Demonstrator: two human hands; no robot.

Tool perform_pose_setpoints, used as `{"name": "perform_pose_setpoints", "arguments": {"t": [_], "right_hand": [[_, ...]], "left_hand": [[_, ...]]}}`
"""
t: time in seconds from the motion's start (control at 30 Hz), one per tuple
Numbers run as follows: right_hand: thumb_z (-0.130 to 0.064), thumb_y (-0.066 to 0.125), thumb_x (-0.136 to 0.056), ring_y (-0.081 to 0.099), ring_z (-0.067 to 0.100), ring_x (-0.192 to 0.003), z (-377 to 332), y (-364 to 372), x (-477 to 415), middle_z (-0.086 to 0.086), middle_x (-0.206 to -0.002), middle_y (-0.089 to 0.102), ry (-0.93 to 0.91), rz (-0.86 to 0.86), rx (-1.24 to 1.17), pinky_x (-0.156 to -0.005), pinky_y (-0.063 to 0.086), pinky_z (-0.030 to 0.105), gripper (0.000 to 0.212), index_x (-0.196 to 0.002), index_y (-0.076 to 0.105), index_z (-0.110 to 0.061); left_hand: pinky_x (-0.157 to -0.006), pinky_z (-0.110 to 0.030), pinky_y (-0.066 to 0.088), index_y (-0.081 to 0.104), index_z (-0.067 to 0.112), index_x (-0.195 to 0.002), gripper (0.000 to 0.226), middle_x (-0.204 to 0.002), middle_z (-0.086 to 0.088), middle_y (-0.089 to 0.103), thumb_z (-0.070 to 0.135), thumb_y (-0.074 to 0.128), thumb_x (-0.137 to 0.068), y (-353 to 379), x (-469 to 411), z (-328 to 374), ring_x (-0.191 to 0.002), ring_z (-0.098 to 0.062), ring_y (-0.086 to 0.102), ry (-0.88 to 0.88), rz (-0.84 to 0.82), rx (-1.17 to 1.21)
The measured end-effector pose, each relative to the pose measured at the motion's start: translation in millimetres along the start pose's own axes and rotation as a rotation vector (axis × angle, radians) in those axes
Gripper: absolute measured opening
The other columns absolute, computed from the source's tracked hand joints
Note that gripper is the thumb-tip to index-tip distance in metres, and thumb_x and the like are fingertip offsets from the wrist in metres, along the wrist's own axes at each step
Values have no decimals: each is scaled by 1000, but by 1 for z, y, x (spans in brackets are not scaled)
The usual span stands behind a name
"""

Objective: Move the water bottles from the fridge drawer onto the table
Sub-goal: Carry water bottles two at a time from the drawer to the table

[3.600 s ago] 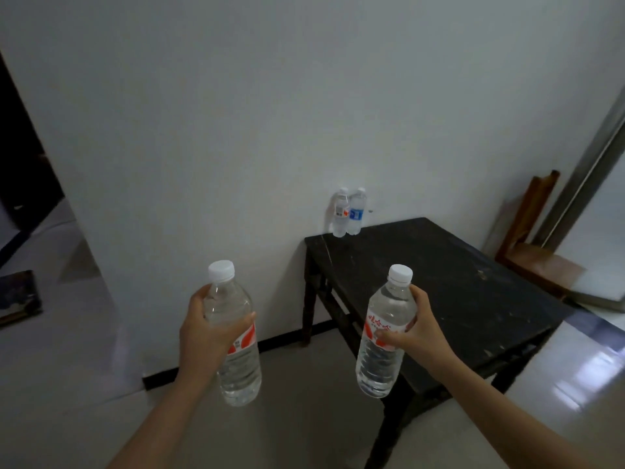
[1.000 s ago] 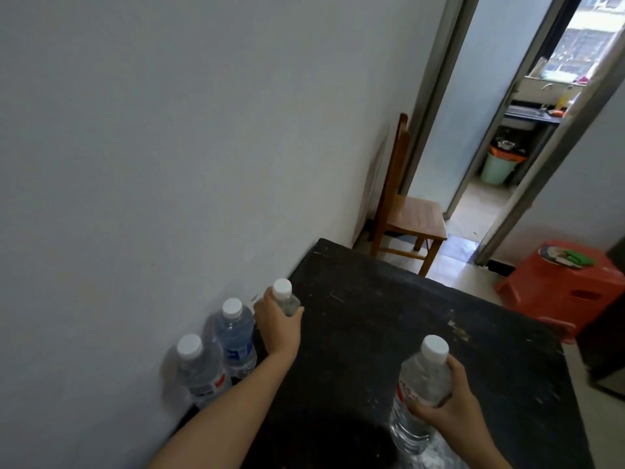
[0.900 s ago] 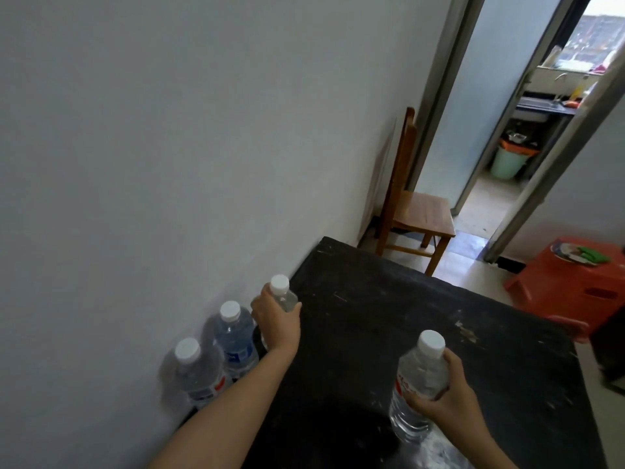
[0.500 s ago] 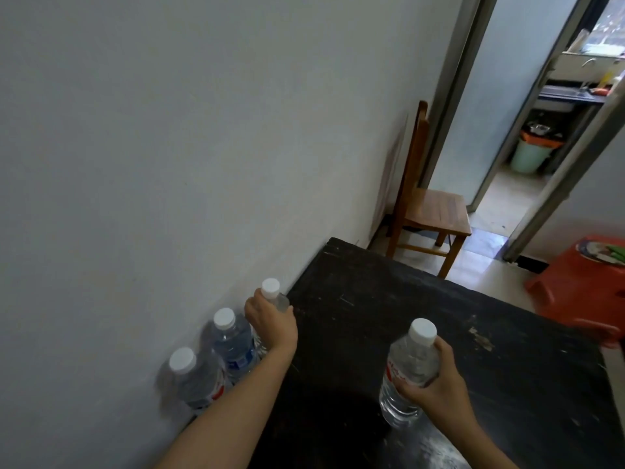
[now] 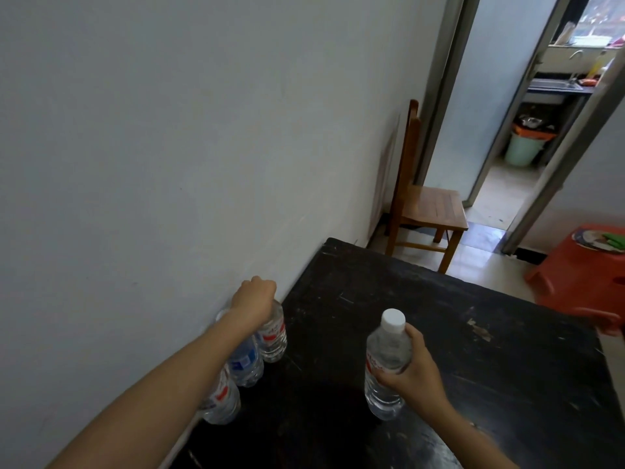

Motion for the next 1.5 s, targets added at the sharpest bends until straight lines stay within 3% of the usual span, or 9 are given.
{"name": "perform_pose_setpoints", "arguments": {"t": [0.17,0.37,0.5,0.67,0.83,1.07,1.2,1.27,1.5], "right_hand": [[-29,84,-58,51,13,-108,-7,26,-26,-4,-116,50,-35,-94,43,-90,49,30,84,-116,26,-49],[-39,79,-60,46,21,-113,-36,77,-76,2,-119,46,-63,-173,203,-97,43,36,81,-128,35,-31],[-32,79,-64,43,22,-115,-67,111,-116,4,-120,48,-126,-207,162,-95,41,32,77,-129,37,-24],[-25,81,-66,45,22,-119,-88,149,-158,7,-130,39,-161,-276,118,-98,36,24,82,-134,36,-19],[-25,80,-67,48,22,-119,-90,167,-171,7,-131,47,-155,-283,103,-96,38,26,79,-133,38,-20],[-26,75,-72,47,28,-122,-98,166,-171,11,-135,47,-35,-417,176,-98,39,36,86,-139,22,-17],[-28,72,-77,36,31,-132,-105,164,-166,15,-147,33,22,-497,247,-107,31,39,109,-145,-11,-12],[-28,71,-77,35,31,-133,-110,157,-162,15,-148,31,42,-516,274,-109,30,39,113,-143,-18,-10],[-25,60,-87,40,27,-130,-108,87,-122,16,-146,34,54,-513,317,-103,36,33,87,-147,-2,-20]], "left_hand": [[-77,-33,41,51,3,-105,17,-110,-15,50,11,44,-91,-2,-6,-9,-100,-31,51,41,45,-2],[-70,-31,38,51,3,-103,17,-107,-15,54,13,43,-92,-6,-13,-18,-95,-30,55,38,30,-3],[-70,-32,40,49,5,-108,21,-109,-14,53,20,42,-94,-10,-12,-27,-84,-25,50,18,12,11],[-78,-35,43,45,9,-119,28,-121,-13,39,24,43,-95,-6,-5,-30,-103,-30,51,55,37,-16],[-77,-35,43,46,8,-117,31,-120,-9,41,29,42,-95,-7,-7,-29,-103,-27,53,82,48,-51],[-74,-34,42,48,8,-115,30,-119,-8,43,30,44,-95,-4,-13,-28,-99,-27,55,82,64,-24],[-75,-35,43,47,8,-118,30,-119,-9,42,27,43,-95,0,-15,-26,-99,-28,55,76,58,-9],[-76,-35,44,45,9,-118,29,-118,-10,42,27,43,-95,1,-17,-27,-98,-28,55,71,71,-1],[-79,-41,46,41,11,-125,35,-119,-10,42,28,42,-95,-3,-13,-23,-101,-30,55,57,78,9]]}}
Point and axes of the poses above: each hand's wrist, its own x-axis away from the middle knuckle, its own y-axis out of the palm, z = x × y, the point moved 3 cm from there along -x, towards the middle knuckle
